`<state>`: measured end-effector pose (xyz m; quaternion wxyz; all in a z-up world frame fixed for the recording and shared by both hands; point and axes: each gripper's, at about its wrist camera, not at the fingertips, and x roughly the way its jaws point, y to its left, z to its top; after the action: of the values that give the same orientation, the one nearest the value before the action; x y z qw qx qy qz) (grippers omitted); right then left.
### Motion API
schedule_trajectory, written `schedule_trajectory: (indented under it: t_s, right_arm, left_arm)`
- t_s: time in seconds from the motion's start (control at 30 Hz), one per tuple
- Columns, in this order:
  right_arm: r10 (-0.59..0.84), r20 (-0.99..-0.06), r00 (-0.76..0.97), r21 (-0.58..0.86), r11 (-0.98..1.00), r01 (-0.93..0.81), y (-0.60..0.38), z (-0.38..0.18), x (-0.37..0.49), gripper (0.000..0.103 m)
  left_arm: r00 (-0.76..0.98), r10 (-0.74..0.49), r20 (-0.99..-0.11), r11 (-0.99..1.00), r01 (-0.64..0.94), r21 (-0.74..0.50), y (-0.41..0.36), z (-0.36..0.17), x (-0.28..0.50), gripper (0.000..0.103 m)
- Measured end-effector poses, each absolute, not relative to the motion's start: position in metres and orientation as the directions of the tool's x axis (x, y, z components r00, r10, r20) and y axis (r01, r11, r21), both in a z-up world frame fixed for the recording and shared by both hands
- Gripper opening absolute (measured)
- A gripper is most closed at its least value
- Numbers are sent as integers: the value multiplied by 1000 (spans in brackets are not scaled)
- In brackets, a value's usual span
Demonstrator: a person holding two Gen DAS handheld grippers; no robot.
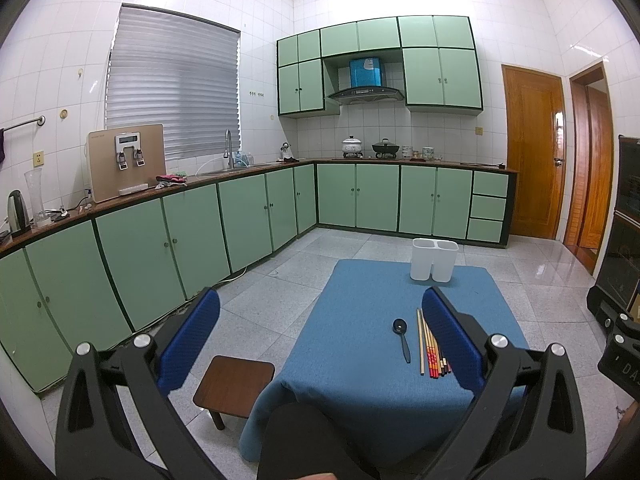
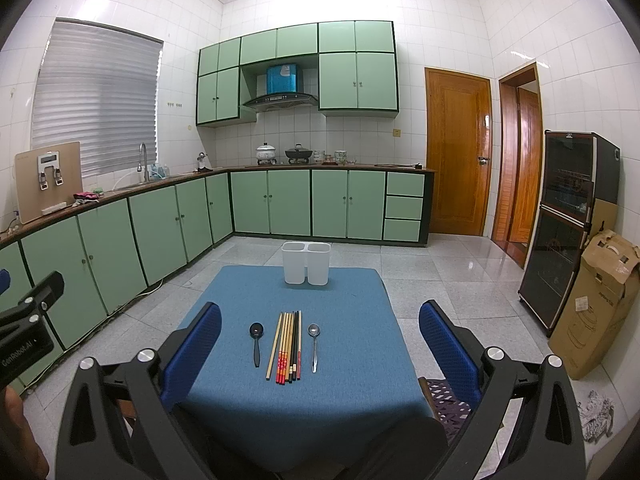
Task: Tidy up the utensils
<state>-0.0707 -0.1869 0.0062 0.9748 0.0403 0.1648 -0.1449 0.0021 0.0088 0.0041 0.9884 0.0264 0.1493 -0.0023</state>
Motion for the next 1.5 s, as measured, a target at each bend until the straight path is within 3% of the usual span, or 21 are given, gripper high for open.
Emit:
schedule_trajectory:
  t_s: [0.47, 0.6, 0.87, 1.2, 1.5]
  right_arm:
    - [-284, -355, 891, 15, 951, 309, -201, -11, -59, 97]
    - [-301, -423, 855, -9, 944, 329, -223, -42, -31, 97]
    - [-182, -611, 770, 61, 960, 275, -261, -129, 42, 97]
    - [-68, -733, 677, 109, 971, 215, -273, -235, 127, 61]
    - [-4, -762, 647, 129, 979, 157, -279, -281, 180, 43]
  left_arm:
    - [943, -26, -331, 997, 47, 57, 3, -17, 17, 98]
    - [896, -49, -441, 995, 83, 60, 0, -52, 54, 98]
    - [751, -140, -646, 981, 195, 13, -4, -135, 128, 98]
    - [688, -159, -708, 971, 240, 15, -11, -186, 176, 98]
    - [601, -169, -782, 956, 294, 20, -39, -231, 225, 98]
